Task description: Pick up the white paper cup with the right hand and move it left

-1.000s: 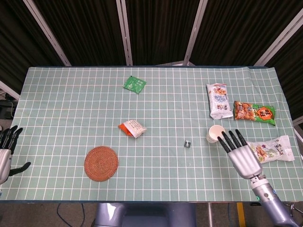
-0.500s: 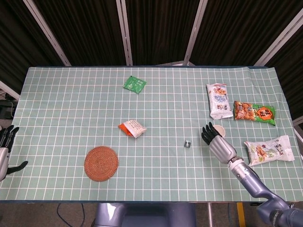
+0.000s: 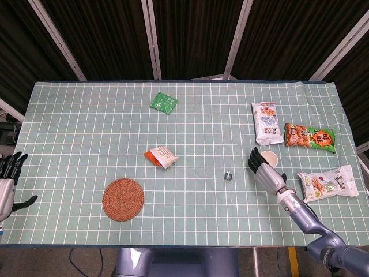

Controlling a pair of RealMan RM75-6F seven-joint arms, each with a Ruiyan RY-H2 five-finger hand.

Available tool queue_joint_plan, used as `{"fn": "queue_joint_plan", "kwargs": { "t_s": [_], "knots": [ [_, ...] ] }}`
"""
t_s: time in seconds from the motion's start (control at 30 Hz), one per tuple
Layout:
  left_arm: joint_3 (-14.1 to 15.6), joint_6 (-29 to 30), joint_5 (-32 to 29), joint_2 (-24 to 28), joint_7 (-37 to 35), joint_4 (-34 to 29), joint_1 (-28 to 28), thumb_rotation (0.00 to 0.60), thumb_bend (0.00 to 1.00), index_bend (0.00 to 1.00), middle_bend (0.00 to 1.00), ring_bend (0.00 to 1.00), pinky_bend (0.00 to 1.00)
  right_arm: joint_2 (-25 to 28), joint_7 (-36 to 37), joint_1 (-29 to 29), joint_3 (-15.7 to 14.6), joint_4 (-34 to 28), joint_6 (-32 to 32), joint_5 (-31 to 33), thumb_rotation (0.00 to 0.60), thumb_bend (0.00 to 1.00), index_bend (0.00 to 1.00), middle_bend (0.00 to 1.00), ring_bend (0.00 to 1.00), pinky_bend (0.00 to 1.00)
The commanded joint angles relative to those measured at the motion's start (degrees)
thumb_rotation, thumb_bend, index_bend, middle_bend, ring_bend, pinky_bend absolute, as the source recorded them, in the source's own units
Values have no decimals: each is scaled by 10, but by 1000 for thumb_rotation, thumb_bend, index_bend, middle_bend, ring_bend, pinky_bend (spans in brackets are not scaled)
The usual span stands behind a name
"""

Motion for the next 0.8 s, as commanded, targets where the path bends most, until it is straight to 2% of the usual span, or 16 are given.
{"fn": "queue_joint_plan", "kwargs": {
  "t_s": [0.03, 0.1, 0.2, 0.43, 0.53, 0.63, 0.8],
  "knots": [
    [0, 0, -1, 1, -1, 0, 0, 600, 0, 0, 0, 0, 0, -14, 42, 7, -16, 37, 10, -20, 600, 84, 68, 232, 59, 261],
    [0, -1, -1, 1, -2, 0, -1, 600, 0, 0, 0, 0, 0, -18, 65, 10, -23, 53, 18, -32, 600, 179, 127, 316, 156, 361],
    [0, -3, -3, 1, -4, 2, -1, 600, 0, 0, 0, 0, 0, -23, 103, 13, -33, 75, 37, -52, 600, 253, 167, 367, 214, 420],
    [1, -5, -3, 3, -8, 0, -1, 600, 0, 0, 0, 0, 0, -25, 201, 19, -40, 98, 89, -81, 600, 266, 179, 380, 230, 440],
    [1, -5, -2, 5, -10, -1, -1, 600, 0, 0, 0, 0, 0, -23, 272, 19, -27, 82, 116, -73, 600, 263, 179, 382, 236, 443],
    [3, -8, -2, 6, -12, -3, -2, 600, 0, 0, 0, 0, 0, -21, 375, 18, -1, 53, 130, -41, 600, 262, 179, 384, 238, 446],
    [6, -13, 2, 10, -18, -9, -3, 600, 0, 0, 0, 0, 0, -21, 545, 21, 41, 9, 84, 43, 600, 261, 180, 385, 238, 442]
  ]
}}
